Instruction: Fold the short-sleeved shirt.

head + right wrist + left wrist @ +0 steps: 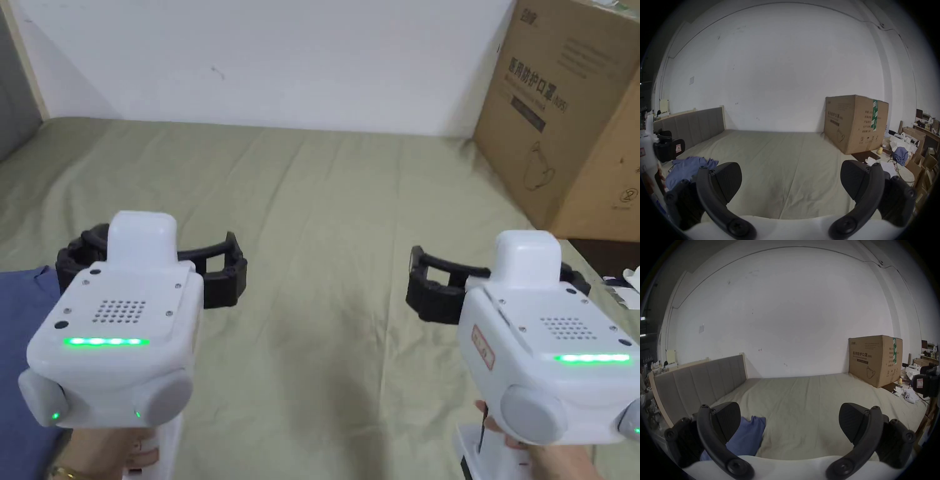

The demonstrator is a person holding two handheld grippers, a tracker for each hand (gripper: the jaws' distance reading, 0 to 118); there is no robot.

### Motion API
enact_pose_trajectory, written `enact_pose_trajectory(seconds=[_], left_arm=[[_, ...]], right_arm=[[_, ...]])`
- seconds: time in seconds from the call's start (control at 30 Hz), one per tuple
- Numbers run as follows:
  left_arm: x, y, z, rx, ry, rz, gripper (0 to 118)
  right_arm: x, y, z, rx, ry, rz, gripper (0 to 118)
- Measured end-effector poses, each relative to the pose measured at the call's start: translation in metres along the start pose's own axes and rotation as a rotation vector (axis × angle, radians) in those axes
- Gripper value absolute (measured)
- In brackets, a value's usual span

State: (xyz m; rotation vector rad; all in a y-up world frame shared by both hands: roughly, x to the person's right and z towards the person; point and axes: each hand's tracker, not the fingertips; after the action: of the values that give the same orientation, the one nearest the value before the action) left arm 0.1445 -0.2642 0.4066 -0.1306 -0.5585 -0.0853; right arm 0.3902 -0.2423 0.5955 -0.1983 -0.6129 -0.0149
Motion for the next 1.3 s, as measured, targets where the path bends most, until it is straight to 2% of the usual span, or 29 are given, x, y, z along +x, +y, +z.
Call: enact_pose_trajectory(seconds=[0.17,0.47,1.3], left_arm=[[-0.007,-0.014,-0.002,-0.028,-0.006,0.045,118],[-0.003,-0.018,-0.003,-0.038,-0.015,-0.005,118],[-0.003,-0.015,0.003,-0.025,-0.027,0.023,118]], right_arm=[[-0.004,-0.008,0.000,-0.016,0.017,-0.004,118],[-0.005,-0.012,0.002,-0.029,0.010,-0.033,118],[-0.005,-0.010,0.007,-0.024,0.017,-0.036,118]])
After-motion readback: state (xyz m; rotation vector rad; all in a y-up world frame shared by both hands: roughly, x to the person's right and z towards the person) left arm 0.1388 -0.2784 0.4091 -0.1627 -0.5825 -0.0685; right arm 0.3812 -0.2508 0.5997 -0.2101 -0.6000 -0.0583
